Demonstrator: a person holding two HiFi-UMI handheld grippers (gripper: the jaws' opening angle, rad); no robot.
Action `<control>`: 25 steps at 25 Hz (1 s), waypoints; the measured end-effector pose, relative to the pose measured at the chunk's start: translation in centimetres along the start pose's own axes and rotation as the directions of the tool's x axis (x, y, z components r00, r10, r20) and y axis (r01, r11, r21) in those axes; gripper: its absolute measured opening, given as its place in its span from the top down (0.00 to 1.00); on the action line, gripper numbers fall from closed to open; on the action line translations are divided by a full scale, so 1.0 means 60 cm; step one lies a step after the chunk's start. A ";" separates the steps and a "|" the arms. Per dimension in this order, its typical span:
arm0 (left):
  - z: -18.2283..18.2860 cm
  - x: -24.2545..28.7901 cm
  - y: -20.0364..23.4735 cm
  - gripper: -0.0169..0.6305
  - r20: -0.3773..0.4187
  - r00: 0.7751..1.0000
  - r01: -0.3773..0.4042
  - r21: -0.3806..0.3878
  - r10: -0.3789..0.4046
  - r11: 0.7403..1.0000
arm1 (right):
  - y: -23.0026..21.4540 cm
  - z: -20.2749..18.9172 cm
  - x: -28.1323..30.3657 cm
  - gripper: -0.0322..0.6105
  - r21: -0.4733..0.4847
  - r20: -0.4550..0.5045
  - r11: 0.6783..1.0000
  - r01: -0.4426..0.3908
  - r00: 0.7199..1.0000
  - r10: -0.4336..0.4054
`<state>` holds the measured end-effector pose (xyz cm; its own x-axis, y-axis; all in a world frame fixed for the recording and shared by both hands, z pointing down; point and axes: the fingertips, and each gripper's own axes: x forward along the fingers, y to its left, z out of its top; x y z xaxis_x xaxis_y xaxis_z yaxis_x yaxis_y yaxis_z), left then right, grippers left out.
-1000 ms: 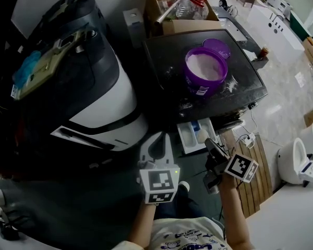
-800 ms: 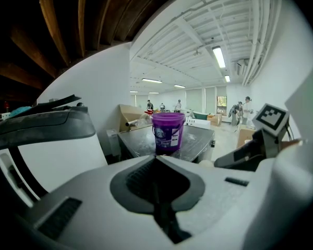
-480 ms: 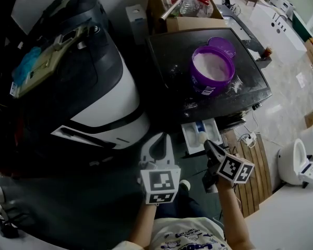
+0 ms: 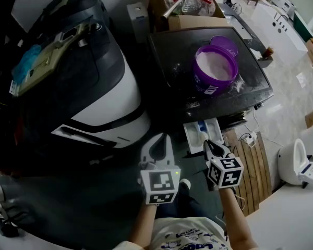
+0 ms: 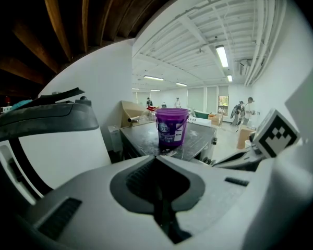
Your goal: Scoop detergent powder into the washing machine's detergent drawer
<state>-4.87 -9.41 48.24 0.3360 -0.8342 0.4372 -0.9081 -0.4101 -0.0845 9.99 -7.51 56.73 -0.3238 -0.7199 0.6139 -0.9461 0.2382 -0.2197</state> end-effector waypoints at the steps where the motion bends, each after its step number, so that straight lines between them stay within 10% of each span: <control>1: -0.001 0.000 0.001 0.97 -0.002 1.000 -0.002 -0.002 0.002 1.000 | 0.002 -0.003 0.002 0.92 -0.043 -0.009 0.999 0.004 1.000 -0.004; 13: -0.013 -0.003 0.003 0.97 -0.012 1.000 -0.015 -0.016 0.015 1.000 | 0.016 -0.032 0.026 0.92 -0.424 -0.063 0.906 0.015 0.997 -0.046; 19: -0.016 -0.004 0.002 0.97 -0.017 1.000 -0.023 -0.020 0.022 1.000 | 0.026 -0.039 0.034 0.92 -0.645 -0.066 0.764 0.017 0.995 -0.077; 25: -0.021 -0.007 0.001 0.97 -0.022 0.999 -0.028 -0.022 0.028 0.999 | 0.034 -0.055 0.042 0.92 -0.843 -0.054 0.538 0.022 0.991 -0.125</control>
<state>-5.42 -8.60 49.17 0.3050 -0.8373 0.4538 -0.9226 -0.3780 -0.0774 7.19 -6.67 60.31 -0.2036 -0.7078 0.6764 -0.5262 0.6617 0.5341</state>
